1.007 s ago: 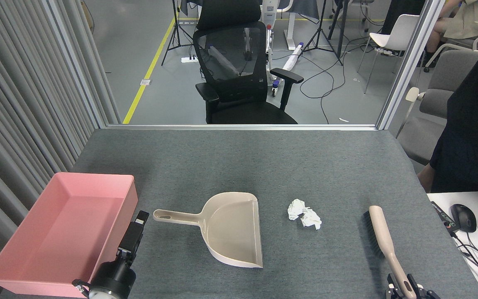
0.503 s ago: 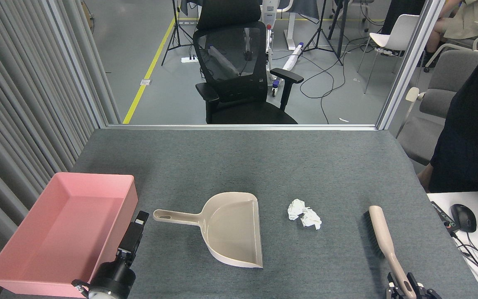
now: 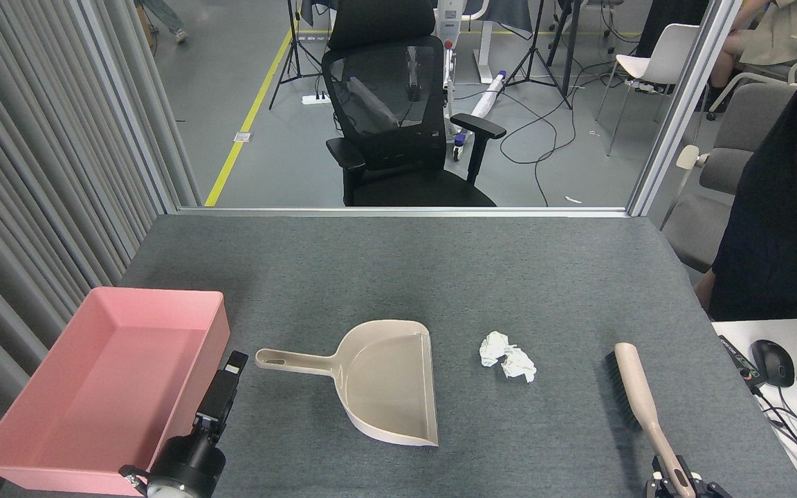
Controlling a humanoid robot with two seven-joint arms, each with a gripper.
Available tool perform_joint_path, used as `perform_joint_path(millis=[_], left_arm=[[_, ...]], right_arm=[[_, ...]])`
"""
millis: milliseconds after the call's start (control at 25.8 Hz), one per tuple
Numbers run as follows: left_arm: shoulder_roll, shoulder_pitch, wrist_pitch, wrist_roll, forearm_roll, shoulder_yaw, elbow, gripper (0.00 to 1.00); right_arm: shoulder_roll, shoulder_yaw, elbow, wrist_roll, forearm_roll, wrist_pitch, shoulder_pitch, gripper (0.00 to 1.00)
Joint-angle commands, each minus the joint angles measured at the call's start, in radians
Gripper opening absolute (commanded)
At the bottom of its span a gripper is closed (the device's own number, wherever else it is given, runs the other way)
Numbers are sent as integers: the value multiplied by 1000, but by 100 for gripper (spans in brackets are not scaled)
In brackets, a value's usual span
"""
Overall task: Sweep and dump garbage into bin
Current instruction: 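Lower the right gripper onto the wooden brush handle and grasp it, then move the left gripper to the dustpan handle and grasp it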
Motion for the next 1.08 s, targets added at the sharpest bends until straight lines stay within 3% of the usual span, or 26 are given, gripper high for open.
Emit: perform_joint_path(millis=[0,387,1046], left_arm=[[0,0,0,0,0,0,0,99],[-20,5,0,1,2,-2,14,99],[-94,-127,-227,63,-1,1,416,99]], right_arm=[[1,0,0,-28,2,-15,2,4],[0,-2,-2,-33,-3,-21,-1,4],[10,-2,-11,-35,-6,-21,-10,4]])
